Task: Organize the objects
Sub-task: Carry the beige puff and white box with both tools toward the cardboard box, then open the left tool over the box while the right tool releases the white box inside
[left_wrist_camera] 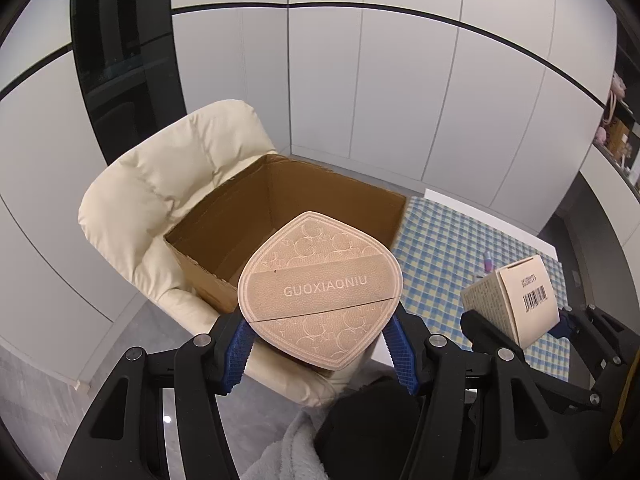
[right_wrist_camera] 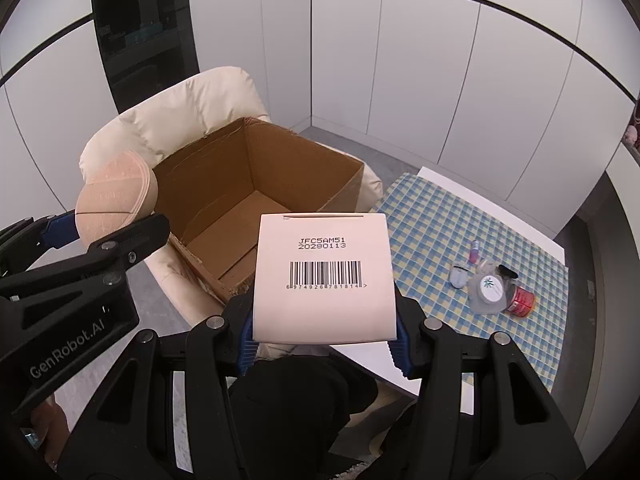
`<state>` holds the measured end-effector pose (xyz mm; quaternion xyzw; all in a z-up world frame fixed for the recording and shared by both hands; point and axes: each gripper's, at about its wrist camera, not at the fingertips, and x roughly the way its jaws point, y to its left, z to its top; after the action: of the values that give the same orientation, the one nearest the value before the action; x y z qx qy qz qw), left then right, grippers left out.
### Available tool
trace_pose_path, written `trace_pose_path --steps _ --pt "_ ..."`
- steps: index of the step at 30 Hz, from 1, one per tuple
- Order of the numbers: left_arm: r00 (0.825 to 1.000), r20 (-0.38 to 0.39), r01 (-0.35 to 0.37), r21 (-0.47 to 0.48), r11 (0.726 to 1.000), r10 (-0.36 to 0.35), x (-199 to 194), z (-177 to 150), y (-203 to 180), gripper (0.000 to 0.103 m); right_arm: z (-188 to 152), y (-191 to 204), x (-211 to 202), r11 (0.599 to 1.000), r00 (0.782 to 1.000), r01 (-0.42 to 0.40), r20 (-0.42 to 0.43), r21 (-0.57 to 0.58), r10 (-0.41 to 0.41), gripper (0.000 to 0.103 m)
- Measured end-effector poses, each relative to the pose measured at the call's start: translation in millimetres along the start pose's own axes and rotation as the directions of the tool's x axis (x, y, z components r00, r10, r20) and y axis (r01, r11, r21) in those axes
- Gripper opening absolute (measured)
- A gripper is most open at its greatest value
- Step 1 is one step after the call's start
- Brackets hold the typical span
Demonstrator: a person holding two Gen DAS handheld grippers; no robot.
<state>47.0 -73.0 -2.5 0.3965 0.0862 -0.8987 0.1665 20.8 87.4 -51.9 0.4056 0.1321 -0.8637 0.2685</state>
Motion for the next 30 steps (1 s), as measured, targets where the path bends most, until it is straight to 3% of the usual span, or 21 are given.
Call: trace_pose_path --steps 12,30 --pt "0.998 -0.05 -0.035 -0.049 0.998 0.032 58 27 18 0.06 28 15 56 0.998 0.998 0.015 -0.053 -0.063 -0.019 0.054" --pt "0.984 -0.151 -0.111 -0.11 0.988 0.094 150 49 50 0.06 78 49 156 0.994 0.994 -0.053 -0.096 -0.101 0.043 0.054"
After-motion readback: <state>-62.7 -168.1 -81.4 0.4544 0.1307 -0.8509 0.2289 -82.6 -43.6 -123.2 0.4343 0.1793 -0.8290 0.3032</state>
